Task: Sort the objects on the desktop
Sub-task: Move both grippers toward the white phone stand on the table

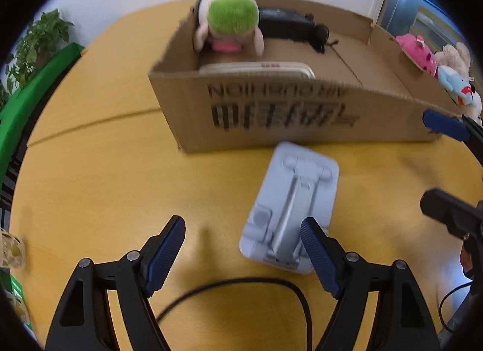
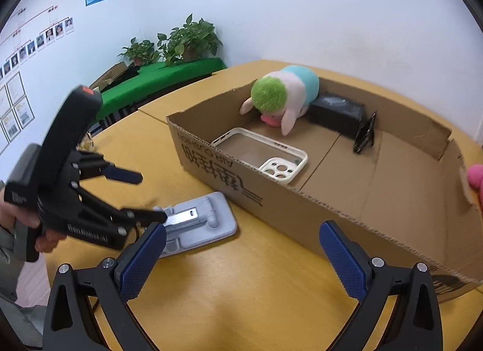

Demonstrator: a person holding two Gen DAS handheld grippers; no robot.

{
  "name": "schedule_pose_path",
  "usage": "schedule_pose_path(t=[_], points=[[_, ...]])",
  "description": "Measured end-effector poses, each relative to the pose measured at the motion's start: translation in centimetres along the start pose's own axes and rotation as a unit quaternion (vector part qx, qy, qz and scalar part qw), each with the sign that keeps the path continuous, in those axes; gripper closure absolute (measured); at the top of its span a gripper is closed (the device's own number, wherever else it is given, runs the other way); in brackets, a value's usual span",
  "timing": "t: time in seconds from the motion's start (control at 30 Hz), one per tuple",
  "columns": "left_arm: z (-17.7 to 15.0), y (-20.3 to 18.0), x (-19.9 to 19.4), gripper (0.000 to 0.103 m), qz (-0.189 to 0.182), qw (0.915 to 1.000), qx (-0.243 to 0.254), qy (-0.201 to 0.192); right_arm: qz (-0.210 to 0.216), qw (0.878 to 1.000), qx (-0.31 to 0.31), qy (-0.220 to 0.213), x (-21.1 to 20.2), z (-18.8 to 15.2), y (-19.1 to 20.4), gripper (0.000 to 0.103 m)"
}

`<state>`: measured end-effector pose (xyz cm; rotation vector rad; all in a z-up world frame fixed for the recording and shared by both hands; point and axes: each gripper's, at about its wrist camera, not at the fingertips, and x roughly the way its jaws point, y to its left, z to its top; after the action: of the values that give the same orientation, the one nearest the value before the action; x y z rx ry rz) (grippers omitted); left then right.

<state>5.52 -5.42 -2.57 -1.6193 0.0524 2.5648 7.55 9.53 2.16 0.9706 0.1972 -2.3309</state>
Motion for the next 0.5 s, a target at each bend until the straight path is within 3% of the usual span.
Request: schedule_pose_path(t=[0.17,0.23,0.4,0.5], points=[[-0.6,-0.9,0.8,0.026,-0.038,0.9992,0.01,0.008,0.001,1.0,0.014,0.009,0.1,-0.3,-0.7,0.0],[-0.6,-1.6,1.2,0.044,-0.054,0.9981,0.028,0.008,0.001,1.0,0.022,0.011,-0.2,-0.7,-1.1,0.0],[-0.6,-4.2,1.0,0.045,-0.071,0.9913,0.11,-0.012,0.0,0.999,0.035,0.02,-1.0,-1.8,-2.2,0.0],[-0.5,-6.0,0.8,0.055,-0.09,0.9814,0.168,-0.019,0.009,0.998,0.046,0.033,-1.4,-3.0,-3.1,0.0]])
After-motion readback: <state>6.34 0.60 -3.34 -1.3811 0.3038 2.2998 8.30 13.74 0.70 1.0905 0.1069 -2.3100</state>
